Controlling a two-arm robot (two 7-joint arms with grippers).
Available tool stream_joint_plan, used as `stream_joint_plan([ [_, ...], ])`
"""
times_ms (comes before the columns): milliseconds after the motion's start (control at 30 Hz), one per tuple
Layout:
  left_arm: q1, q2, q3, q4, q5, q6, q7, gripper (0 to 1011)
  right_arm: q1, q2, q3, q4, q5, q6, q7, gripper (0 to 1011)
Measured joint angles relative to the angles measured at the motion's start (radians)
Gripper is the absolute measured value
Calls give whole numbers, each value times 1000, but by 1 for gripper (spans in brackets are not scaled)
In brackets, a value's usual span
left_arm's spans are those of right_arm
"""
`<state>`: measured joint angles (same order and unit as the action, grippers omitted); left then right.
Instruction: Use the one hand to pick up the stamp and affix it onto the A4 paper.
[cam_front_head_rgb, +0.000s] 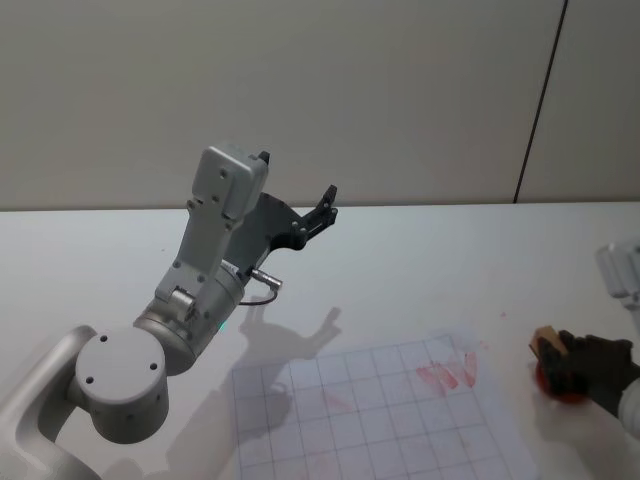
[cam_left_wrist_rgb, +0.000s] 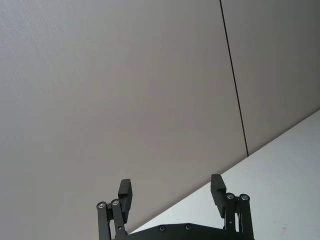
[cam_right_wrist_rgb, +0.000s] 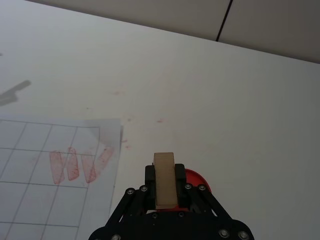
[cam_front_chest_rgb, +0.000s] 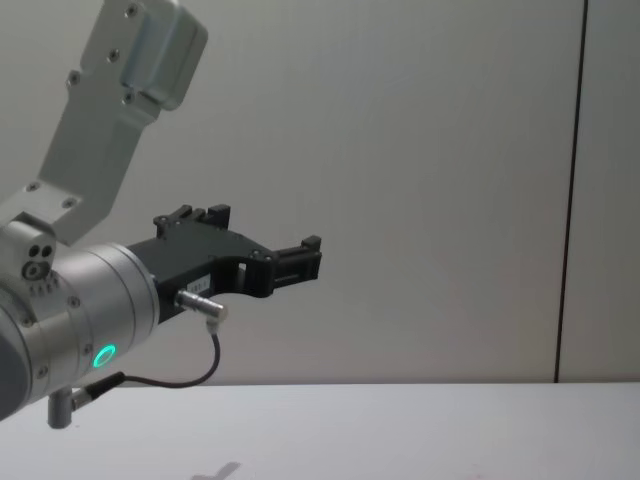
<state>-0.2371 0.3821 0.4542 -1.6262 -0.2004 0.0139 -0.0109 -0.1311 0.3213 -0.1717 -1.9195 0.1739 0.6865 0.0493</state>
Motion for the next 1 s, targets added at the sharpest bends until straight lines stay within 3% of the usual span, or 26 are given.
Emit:
stream_joint_plan([
  [467,0,0,0,0,0,0,0,1002,-66,39,45,-59,8,7,-45,213],
  [1000,0,0,0,0,0,0,0,1001,-67,38,62,-43,-3,-29,-32,213],
])
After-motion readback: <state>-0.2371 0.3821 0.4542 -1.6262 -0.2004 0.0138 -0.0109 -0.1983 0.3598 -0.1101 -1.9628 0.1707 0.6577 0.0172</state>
